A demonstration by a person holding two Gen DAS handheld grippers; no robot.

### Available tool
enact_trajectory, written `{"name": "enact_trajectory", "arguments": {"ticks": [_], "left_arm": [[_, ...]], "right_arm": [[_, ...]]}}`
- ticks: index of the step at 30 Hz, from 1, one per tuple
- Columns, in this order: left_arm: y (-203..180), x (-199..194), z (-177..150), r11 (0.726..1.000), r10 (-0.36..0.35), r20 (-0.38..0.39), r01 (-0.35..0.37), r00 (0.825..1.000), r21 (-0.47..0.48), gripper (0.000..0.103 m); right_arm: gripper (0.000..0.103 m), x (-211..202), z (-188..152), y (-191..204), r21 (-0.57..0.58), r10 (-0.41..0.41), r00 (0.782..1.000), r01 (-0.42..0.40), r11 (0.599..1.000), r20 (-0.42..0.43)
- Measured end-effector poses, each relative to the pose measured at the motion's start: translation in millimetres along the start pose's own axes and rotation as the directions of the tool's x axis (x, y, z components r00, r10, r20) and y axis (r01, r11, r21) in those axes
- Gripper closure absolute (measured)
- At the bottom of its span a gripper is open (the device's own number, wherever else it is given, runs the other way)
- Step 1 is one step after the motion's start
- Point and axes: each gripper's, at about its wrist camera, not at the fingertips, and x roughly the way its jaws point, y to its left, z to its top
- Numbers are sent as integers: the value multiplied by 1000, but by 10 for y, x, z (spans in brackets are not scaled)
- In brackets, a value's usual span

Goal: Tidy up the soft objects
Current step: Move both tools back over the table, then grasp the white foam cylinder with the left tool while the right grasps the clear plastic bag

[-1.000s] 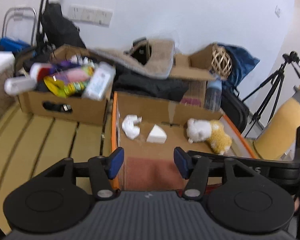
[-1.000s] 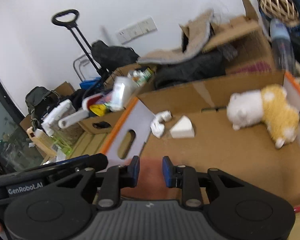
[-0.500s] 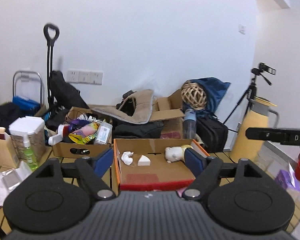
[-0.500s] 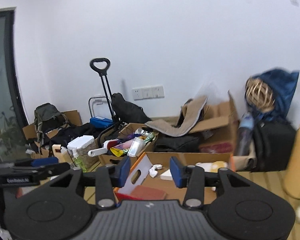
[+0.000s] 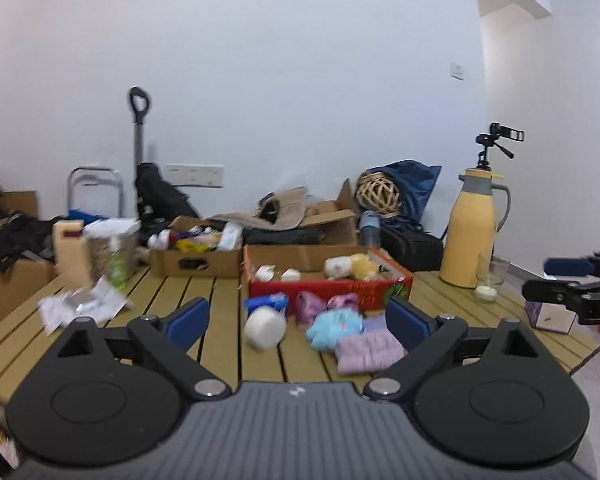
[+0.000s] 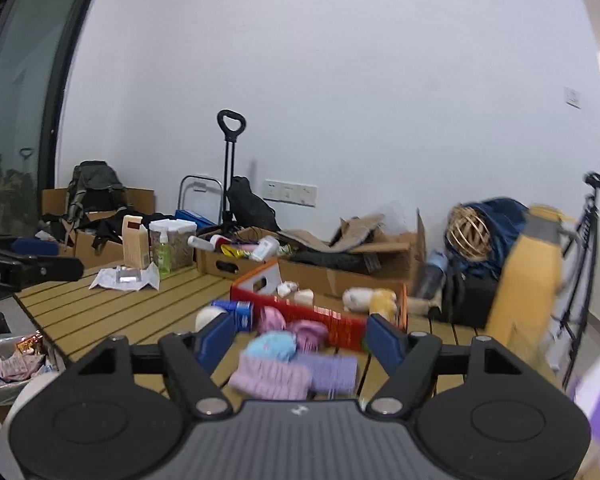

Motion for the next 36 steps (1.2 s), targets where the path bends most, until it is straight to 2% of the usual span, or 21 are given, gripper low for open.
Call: {"name": "enact_trajectory", "arguments": {"ticks": [4,7,12,17,22,28,32,36], "left_arm": [[-63,-158,-239,999,-37,-41,37,998,-16,4],[-99,-147,-264,1000,-29,-54,29,998,-2,4],[-82,-100,-274,999,-36,-50,35,998,-16,4],[-94,90,-383,999,-36,-100,34,994,-22,4],[-33,522,-463,999,-13,-162,8,987,-33,4],[168,1203,-458,993,55,-213,-75,975,-89,4],[274,1650,-372,990,82,-222,-105,972,-96,4],[433,2168,-188,981,90,-224,-125,971,-147,5]], "right_arm": [[27,-209,-322,85,86,46,999,-44,995,-21],[27,-222,-361,102,54,31,998,-28,998,-51],[27,-183,-361,54,84,17,999,-13,996,-46],[27,-48,-522,-31,117,15,996,-4,993,-86],[27,261,-672,-172,141,-7,989,28,990,-145],[28,794,-745,-398,166,-23,979,57,984,-203],[28,1158,-752,-566,190,-30,971,77,979,-235],[39,1501,-777,-732,232,-26,965,89,969,-262]]}}
